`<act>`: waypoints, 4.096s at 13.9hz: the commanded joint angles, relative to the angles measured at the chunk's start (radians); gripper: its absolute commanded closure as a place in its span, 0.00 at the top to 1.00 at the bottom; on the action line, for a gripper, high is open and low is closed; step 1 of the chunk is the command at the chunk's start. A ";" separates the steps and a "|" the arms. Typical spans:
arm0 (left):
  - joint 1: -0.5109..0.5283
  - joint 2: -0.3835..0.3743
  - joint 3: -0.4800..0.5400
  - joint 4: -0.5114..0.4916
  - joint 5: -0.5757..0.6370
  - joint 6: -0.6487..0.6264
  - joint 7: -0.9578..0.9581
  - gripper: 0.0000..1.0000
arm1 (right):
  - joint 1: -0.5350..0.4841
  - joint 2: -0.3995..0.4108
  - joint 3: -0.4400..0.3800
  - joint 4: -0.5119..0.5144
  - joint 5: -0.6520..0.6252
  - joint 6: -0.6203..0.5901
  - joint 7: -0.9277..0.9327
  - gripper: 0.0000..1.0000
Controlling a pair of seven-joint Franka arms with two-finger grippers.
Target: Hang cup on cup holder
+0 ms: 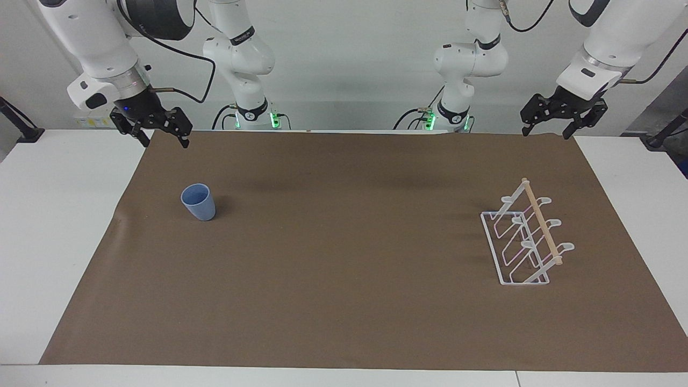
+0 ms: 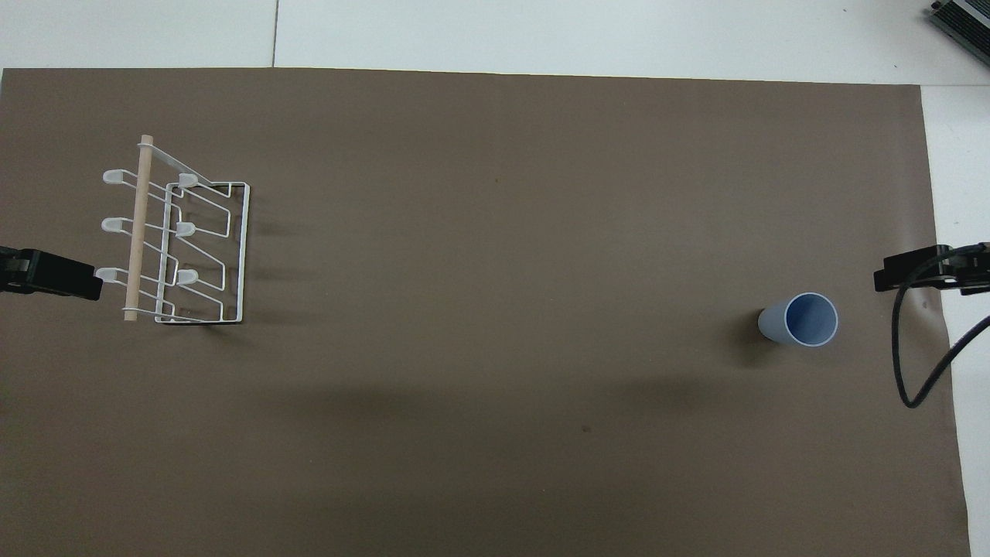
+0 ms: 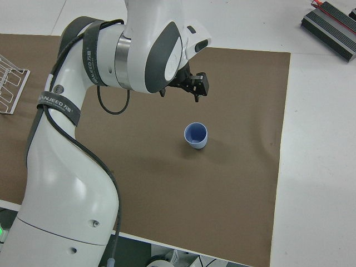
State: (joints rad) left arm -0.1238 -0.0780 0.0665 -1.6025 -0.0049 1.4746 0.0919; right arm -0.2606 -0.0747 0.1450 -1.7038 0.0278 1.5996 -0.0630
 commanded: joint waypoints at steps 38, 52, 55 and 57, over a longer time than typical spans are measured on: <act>0.001 -0.022 0.001 -0.016 -0.012 -0.010 -0.011 1.00 | 0.046 0.026 0.013 -0.666 0.004 0.724 -0.023 0.83; 0.000 -0.022 -0.001 -0.014 -0.012 -0.036 -0.011 1.00 | 0.041 0.035 0.013 -0.523 0.007 0.497 -0.023 0.00; -0.002 -0.023 -0.001 -0.016 -0.012 -0.033 -0.011 1.00 | 0.044 0.039 0.014 -0.325 0.007 0.291 -0.028 0.00; 0.000 -0.023 -0.001 -0.016 -0.012 -0.030 -0.009 1.00 | 0.046 0.039 0.019 -0.201 0.018 0.197 -0.028 0.00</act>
State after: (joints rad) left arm -0.1239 -0.0780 0.0648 -1.6025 -0.0049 1.4532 0.0912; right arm -0.2127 -0.0523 0.1582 -2.0320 0.0278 1.8901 -0.0701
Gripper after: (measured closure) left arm 0.000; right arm 0.938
